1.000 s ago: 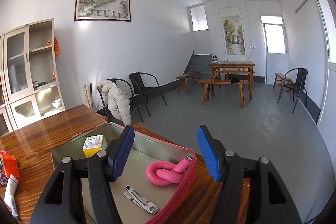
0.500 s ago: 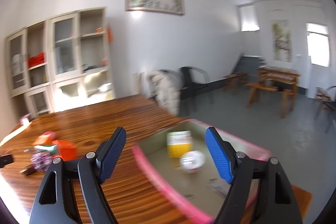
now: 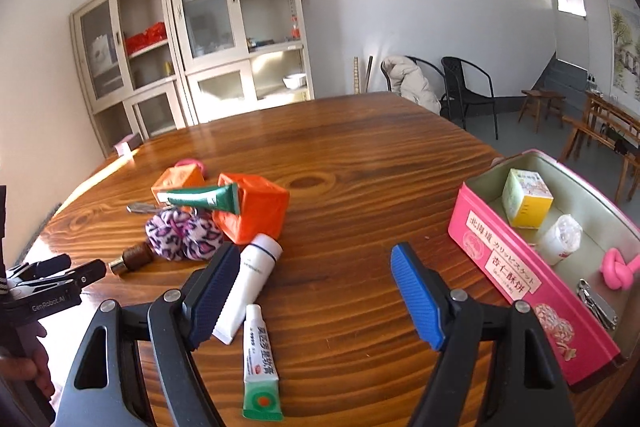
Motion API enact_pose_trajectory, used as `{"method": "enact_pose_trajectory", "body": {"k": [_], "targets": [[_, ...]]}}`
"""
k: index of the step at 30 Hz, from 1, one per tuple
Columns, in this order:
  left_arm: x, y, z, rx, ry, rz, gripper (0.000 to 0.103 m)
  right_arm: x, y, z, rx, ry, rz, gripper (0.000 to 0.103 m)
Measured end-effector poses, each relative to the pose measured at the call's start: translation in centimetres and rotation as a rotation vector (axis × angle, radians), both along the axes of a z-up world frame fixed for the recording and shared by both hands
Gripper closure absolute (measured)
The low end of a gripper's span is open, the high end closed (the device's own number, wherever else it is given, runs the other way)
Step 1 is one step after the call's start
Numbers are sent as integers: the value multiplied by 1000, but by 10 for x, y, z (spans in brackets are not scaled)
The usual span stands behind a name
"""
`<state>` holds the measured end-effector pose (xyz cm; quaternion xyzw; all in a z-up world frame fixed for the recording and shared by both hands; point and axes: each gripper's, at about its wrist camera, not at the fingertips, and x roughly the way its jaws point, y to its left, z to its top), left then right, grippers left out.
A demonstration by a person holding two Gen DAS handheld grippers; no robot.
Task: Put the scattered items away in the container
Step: 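Move the left tool back to the table and grasp the brown gold-capped bottle, then grasp the green-and-white toothpaste tube with the right tool while the left tool holds the bottle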
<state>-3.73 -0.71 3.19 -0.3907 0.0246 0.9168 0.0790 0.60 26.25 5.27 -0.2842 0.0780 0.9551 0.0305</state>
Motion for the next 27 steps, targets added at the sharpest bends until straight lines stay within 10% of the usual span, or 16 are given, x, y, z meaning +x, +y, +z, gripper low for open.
{"method": "enact_pose_trajectory", "body": {"k": [15, 21, 27], "targets": [[-45, 25, -17, -45, -74, -97, 18, -2, -5, 2, -21, -30, 45, 22], [-45, 29, -20, -36, -81, -116, 69, -4, -7, -1, -28, -46, 74, 28], [-34, 36, -18, -19, -67, -122, 82, -8, -9, -5, -32, -75, 103, 48]]}}
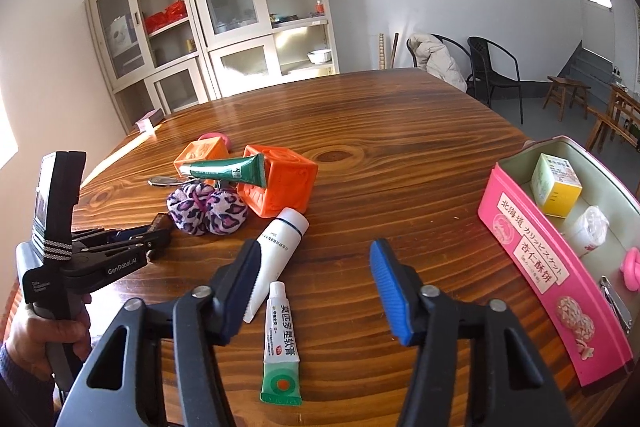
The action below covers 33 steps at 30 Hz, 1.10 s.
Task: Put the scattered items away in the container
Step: 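Grasp the green-and-white toothpaste tube with the right tool while the left tool holds the bottle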
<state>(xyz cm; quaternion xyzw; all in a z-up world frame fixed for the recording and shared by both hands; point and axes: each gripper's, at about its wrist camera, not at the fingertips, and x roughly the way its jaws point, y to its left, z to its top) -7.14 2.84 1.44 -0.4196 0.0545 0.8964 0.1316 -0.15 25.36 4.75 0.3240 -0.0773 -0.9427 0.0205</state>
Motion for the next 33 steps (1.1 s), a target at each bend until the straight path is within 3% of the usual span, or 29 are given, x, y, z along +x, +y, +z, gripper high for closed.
{"method": "enact_pose_trajectory", "body": {"k": [6, 13, 15, 20, 27, 33], "targets": [[7, -4, 12, 15, 46, 43, 82, -6, 7, -5, -43, -58, 18, 50], [12, -6, 24, 30, 75, 71, 82, -13, -10, -18, -40, -161, 158, 50], [12, -5, 25, 32, 77, 68, 82, -15, -19, -24, 3, -177, 178, 51], [17, -1, 29, 29, 89, 60, 82, -19, -31, -37, 81, -210, 191, 64], [22, 2, 35, 41, 105, 50, 82, -23, -39, -47, 173, -217, 185, 67], [29, 11, 38, 38, 113, 31, 82, -21, -39, -46, 178, -212, 193, 82]]}}
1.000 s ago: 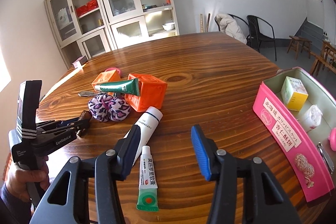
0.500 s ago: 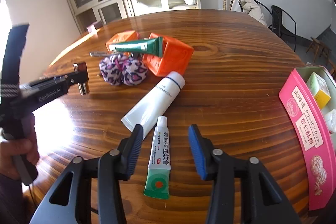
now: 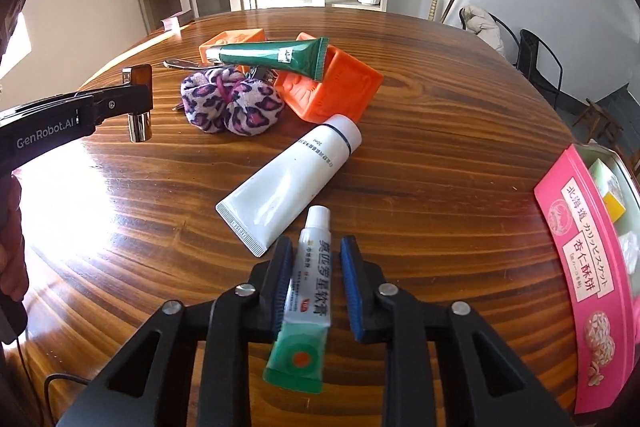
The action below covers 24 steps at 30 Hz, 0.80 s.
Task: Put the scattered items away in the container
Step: 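Grasp the green-and-white toothpaste tube with the right tool while the left tool holds the bottle, then carry the bottle with the left tool while the right tool drops the toothpaste into the tin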
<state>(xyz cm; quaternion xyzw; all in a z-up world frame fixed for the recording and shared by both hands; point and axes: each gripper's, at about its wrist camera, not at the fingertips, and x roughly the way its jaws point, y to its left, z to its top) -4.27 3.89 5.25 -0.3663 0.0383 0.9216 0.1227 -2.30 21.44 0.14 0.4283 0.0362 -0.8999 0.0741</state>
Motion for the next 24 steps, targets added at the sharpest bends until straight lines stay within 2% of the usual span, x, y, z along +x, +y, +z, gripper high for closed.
{"method": "enact_pose_trajectory", "body": {"k": [4, 15, 24], "targets": [[6, 5, 4, 2, 12, -8, 82, 3, 4, 5, -20, 23, -25, 82], [26, 27, 21, 15, 62, -41, 82, 17, 32, 40, -134, 166, -140, 82], [44, 41, 28, 65, 67, -59, 82, 34, 58, 60, -185, 268, -231, 82]]}}
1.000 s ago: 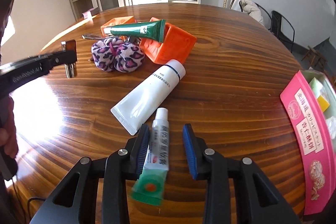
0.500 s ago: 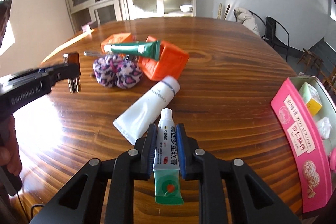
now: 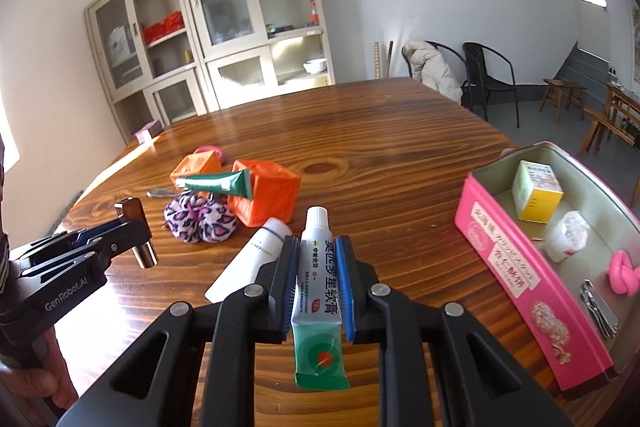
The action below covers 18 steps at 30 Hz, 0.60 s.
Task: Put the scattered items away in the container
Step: 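Carry the bottle with the left tool while the right tool drops the toothpaste into the tin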
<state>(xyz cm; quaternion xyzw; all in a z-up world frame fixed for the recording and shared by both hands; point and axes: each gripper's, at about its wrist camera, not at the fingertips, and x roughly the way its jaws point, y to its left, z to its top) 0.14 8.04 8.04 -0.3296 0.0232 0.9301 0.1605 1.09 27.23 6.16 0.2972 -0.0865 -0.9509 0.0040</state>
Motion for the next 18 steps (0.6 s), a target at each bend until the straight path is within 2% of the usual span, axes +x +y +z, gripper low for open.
{"method": "enact_pose_trajectory", "body": {"k": [7, 14, 18], "targets": [[14, 32, 8, 22, 7, -61, 82, 27, 54, 7, -54, 41, -143, 82], [22, 86, 10, 17, -6, -164, 82, 69, 121, 33, -22, 132, -314, 82], [30, 121, 18, 7, 11, -228, 82, 80, 150, 34, -12, 136, -380, 82]]}}
